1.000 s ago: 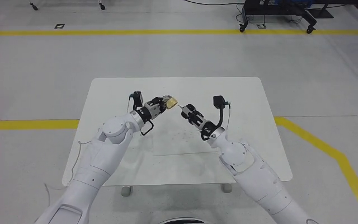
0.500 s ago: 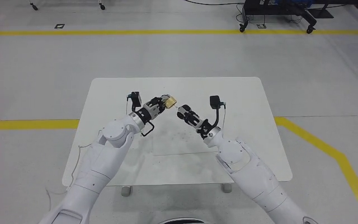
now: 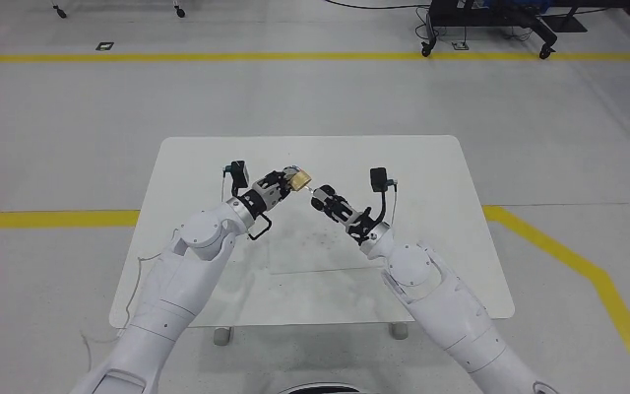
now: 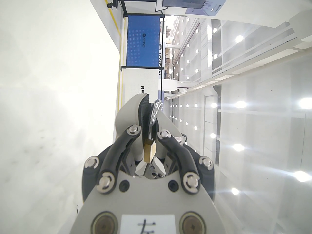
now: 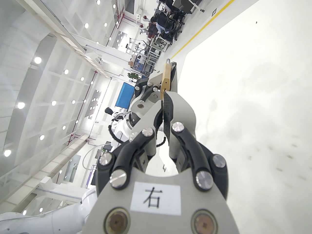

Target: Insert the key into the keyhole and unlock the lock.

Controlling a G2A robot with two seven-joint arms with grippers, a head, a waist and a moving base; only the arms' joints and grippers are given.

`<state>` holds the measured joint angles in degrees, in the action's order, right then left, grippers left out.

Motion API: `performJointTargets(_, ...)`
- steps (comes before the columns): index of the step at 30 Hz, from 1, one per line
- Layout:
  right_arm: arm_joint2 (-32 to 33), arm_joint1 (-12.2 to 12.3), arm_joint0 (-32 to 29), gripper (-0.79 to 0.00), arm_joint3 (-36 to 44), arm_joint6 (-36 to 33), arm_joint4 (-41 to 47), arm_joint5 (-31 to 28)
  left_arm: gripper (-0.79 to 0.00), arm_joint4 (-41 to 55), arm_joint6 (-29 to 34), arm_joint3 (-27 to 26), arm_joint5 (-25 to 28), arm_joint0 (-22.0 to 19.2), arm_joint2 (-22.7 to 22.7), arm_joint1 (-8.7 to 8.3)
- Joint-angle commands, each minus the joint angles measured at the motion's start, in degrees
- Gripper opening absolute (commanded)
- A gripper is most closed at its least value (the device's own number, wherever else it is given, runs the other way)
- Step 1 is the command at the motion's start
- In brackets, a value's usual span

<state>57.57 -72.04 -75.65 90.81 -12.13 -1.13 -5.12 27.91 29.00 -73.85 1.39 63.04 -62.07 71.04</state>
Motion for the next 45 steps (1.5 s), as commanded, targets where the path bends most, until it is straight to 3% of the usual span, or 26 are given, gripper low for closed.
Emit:
performJointTargets(1,-0.04,-0.12,0.25,-0.785,-0.36,0.02,0.15,0.07,-0.785,-0.27,-0.06,-0.09,0.11,0.08,-0.03,0.05)
performJointTargets(28,-1.2,-1.74,2.08,-0.785,-2.58,0.33,0.16,0.35,-0.785,-1.58,1.2,-0.27,-0.09,0.41,-0.46,0.69)
performJointTargets(29,-1.18,-1.8,2.12,-0.736,-2.66,0.39,0.33,0.43,-0.785,-1.61,1.22,-0.27,-0.09,0.42,-0.49,0.71)
performJointTargets(30,-1.19,-1.85,2.16,-0.496,-2.75,0.33,0.46,0.52,-0.785,-1.64,1.24,-0.27,-0.1,0.43,-0.53,0.73)
performJointTargets(31,-1.16,-1.91,2.18,-0.394,-2.8,0.33,0.64,0.56,-0.785,-1.67,1.26,-0.27,-0.1,0.45,-0.56,0.75)
performJointTargets(33,-1.03,-1.98,2.15,-0.342,-2.92,0.34,0.83,0.38,-0.785,-1.72,1.33,-0.25,-0.12,0.45,-0.67,0.77)
performJointTargets(37,-0.38,-1.98,1.56,-0.449,-2.72,0.22,0.99,-0.19,-0.785,-1.45,1.49,-0.09,-0.25,0.46,-1.03,0.83)
performJointTargets(45,1.13,-1.79,-0.33,-0.551,-1.56,-1.06,1.57,-1.29,-0.785,-1.58,1.63,0.01,-0.17,0.53,-1.36,0.96)
